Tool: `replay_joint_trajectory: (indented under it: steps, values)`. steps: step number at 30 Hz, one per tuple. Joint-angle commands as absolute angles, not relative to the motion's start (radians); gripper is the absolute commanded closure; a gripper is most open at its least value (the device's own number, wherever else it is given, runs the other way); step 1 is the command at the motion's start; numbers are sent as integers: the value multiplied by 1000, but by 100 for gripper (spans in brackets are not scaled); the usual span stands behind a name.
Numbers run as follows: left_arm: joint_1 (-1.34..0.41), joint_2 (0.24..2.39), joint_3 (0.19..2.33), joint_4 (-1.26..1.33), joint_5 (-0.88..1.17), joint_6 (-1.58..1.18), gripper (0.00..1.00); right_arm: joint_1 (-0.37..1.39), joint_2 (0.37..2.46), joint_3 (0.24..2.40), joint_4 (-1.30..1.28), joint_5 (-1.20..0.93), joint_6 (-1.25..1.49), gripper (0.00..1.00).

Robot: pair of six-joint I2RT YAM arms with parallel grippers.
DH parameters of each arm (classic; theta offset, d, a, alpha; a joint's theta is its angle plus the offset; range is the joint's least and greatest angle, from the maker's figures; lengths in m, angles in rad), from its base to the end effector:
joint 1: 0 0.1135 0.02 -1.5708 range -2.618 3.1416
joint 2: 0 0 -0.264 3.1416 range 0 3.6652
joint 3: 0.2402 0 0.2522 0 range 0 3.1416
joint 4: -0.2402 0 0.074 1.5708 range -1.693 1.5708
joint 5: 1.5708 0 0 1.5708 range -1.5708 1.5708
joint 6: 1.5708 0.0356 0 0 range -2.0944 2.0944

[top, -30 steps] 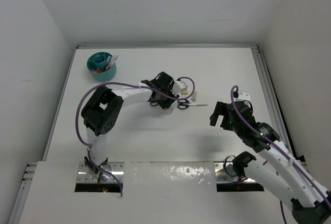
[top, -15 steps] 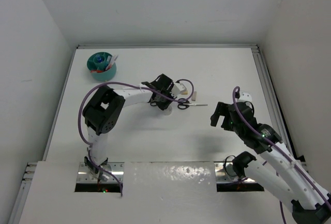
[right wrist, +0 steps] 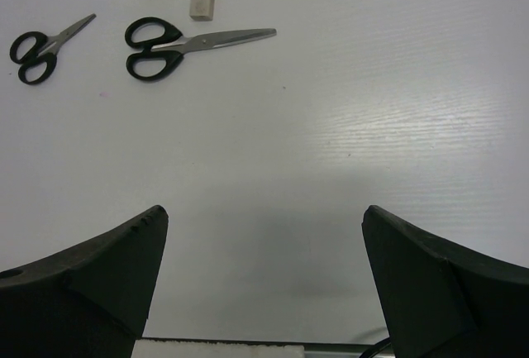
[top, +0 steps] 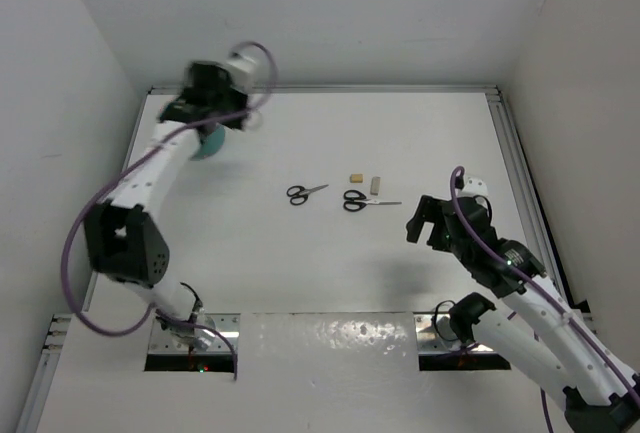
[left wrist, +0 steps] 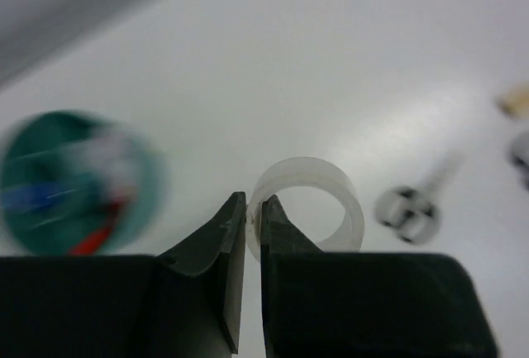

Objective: Sort the stationery into containers
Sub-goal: Pick up the stationery from the center of the board, then place the stationery in the storage box.

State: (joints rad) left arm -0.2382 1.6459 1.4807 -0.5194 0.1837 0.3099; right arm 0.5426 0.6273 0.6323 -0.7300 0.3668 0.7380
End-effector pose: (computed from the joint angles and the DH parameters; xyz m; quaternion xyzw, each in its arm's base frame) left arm 0.3636 -0.0950 0.3267 0.2813 0.8554 -0.0675 0.4296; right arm 0.1189 0.0568 0.2586 0.1620 0.8850 0.1077 0.4229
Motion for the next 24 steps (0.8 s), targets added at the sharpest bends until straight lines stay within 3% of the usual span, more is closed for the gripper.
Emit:
replay_joint_trajectory:
  steps: [1,7,18,24]
  values:
    - [-30,1502,1548,-525,25,325,100,538,658,626,-628,362,712,2]
    - [219,1471,1448,-246,-349,373,100,540,779,669,-572,318,660,2]
    - [357,1784,1554,-220,-49,55,100,541,871,738,-587,302,672,2]
    - [334,1822,1468,-45,-75,182,100,548,876,726,-575,305,724,3]
